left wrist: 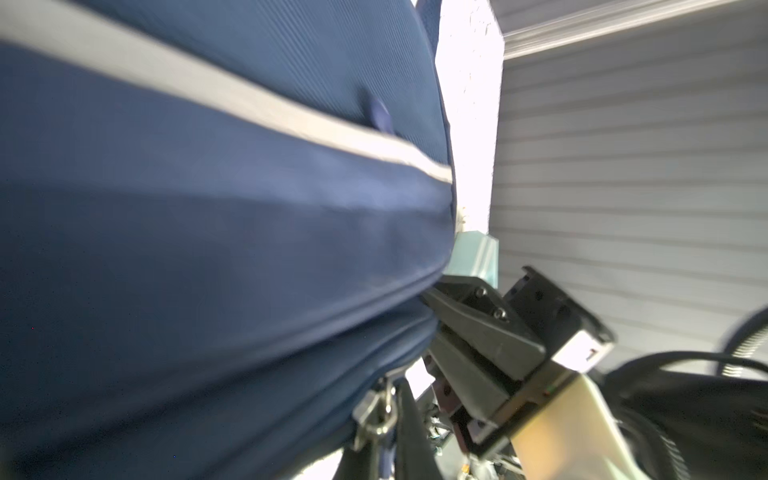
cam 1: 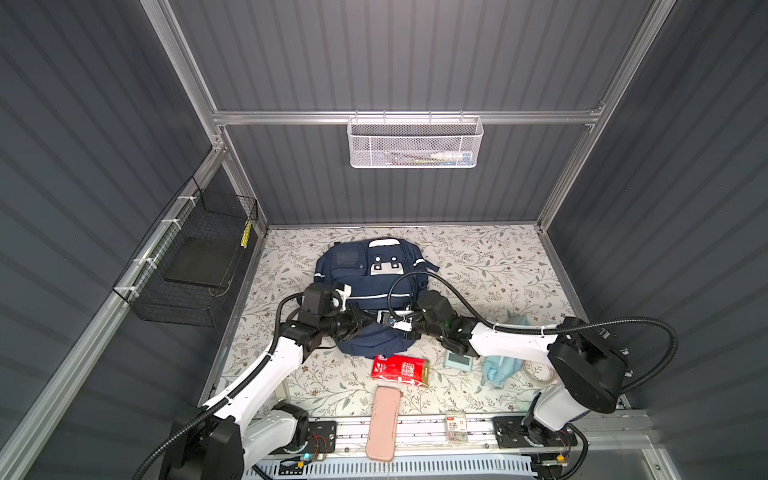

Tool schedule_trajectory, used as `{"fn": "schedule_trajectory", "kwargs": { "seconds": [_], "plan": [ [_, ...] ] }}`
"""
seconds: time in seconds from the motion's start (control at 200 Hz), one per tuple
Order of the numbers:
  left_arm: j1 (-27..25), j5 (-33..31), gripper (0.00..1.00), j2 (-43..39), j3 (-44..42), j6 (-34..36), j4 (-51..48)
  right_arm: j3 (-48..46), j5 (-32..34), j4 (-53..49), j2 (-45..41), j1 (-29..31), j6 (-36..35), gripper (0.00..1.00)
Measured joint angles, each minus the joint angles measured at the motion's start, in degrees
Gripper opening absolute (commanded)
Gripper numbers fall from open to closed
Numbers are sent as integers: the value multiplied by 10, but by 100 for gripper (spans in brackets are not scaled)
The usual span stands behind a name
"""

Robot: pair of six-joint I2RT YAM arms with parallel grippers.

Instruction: Pack the student bag

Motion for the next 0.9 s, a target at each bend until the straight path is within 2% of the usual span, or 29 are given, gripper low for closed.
{"fn": "schedule_trajectory", "kwargs": {
  "seconds": [0.245,0.405,0.5,0.6,0.68,0.72,0.795,0.901],
  "plan": [
    [154,133,0,25,9,71,-35,-22,-59,13,-32,-50,-13,0],
    [168,162,0,20,30,107,-71,-21,-79,39,-23,-64,-12,0],
    [148,134,0,-2,30,107,-84,-6,-76,48,-2,-73,-10,9],
    [90,68,0,-28,27,93,-81,14,-48,45,24,-85,-4,36],
    [50,42,0,-40,7,67,-57,13,-9,42,28,-102,12,58],
    [36,31,0,-38,-1,57,-49,8,11,46,24,-111,20,63],
    [13,15,0,-23,-7,43,-35,-17,31,50,0,-116,21,65],
    [-1,8,0,6,-6,32,-8,-33,28,19,-48,-88,23,66]
  ]
}}
